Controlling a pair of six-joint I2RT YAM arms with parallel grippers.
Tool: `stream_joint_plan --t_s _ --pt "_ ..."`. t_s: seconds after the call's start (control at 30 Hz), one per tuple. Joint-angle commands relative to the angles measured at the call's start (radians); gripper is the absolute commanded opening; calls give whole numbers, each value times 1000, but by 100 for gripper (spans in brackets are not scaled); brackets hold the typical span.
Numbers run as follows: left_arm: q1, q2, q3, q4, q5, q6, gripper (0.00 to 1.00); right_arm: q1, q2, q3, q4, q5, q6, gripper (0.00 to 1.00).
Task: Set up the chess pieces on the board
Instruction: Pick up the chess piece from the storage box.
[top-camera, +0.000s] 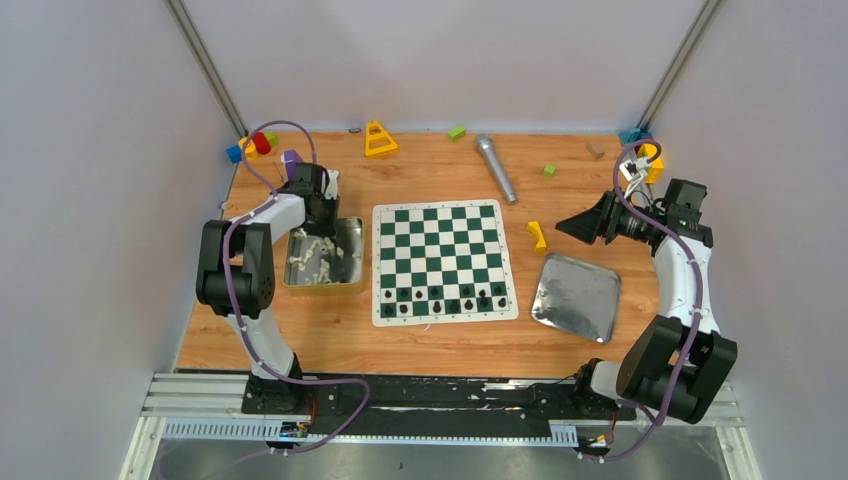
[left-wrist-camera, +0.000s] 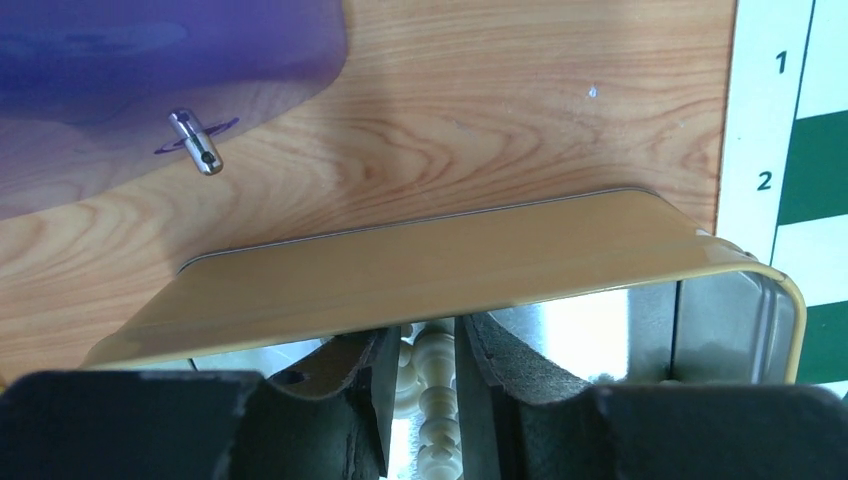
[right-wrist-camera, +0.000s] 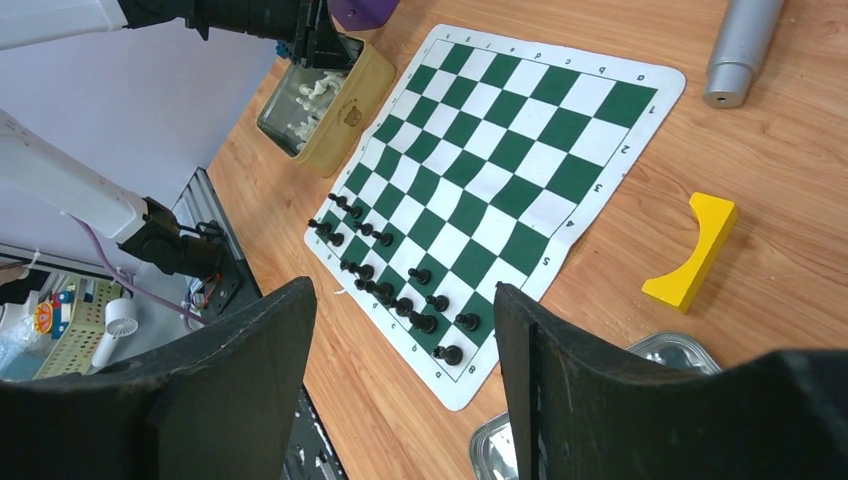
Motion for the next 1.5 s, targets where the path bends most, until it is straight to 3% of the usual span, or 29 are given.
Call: stream_joint_plan --t_s 0.0,0.47,0.77,1.17,1.47 --pt "8 9 -6 67 23 -20 32 -6 7 -2 2 -46 -35 67" --pt "13 45 58 56 47 -90 36 -7 16 -1 -9 -64 -43 67" --pt "14 57 69 68 50 -120 30 -7 21 -1 -13 -72 -46 67" --pt "14 65 72 73 70 -121 12 -7 21 -1 -16 -83 -47 67" --pt "12 -69 21 50 128 -13 7 6 16 10 -15 -70 -47 67"
